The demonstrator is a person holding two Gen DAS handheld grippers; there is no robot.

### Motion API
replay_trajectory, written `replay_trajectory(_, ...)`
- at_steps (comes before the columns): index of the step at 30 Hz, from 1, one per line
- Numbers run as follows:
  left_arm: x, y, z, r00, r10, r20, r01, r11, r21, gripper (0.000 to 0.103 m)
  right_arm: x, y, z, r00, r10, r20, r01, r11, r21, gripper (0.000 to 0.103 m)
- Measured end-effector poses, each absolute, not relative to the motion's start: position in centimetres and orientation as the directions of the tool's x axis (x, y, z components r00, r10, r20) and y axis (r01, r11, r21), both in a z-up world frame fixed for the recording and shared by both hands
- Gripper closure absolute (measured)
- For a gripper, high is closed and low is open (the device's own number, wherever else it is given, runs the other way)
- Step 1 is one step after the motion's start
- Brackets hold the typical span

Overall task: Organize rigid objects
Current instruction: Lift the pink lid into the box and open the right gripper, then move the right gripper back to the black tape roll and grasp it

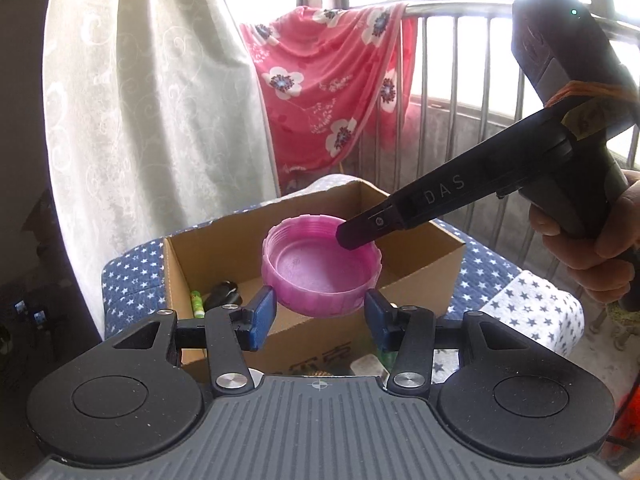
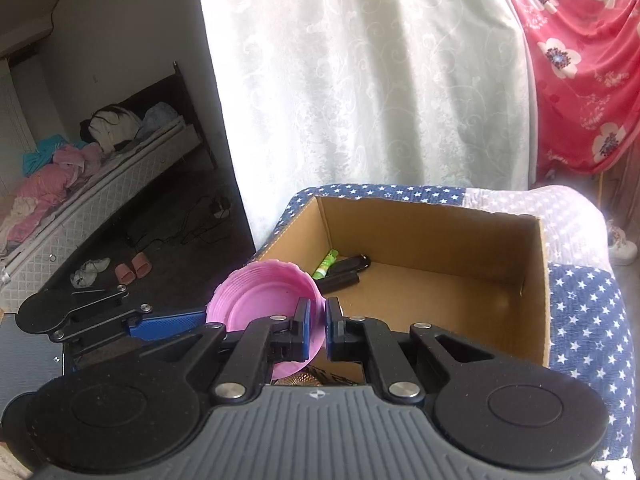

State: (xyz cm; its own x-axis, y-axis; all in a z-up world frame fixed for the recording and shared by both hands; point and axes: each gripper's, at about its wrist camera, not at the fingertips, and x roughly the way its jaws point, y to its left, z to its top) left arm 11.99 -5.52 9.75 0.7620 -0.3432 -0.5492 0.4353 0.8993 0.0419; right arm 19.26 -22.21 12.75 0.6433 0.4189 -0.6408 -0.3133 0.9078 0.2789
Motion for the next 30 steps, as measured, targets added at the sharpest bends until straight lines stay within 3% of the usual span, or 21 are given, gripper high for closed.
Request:
replay_trajectory(12,21.3,-2.6,5.7,0.592,-0.31,-0.744,0.391,0.918,-0.071,0.055,31.8,-21.5,5.1,0.355,0.484,-0.8,-0.239,0.874,0.423,0.095)
replay_trajectory(21,22.2,-1.7,5.2,0.59,-0.294,-0.752,0.384,0.921,-0.058,0.053,34.4,-20.1,1.3,0.238,0.484,-0.842,-0.216,0.872,0.44,0.095)
replay_trajectory(30,20.2,-0.6,7.1,0.666,-0.302,-0.682,0.378,0.925,-0.039,0.052,36.0,-18.8,0.2,0.198,0.463,-0.864,-0.221,0.88,0.421,0.095)
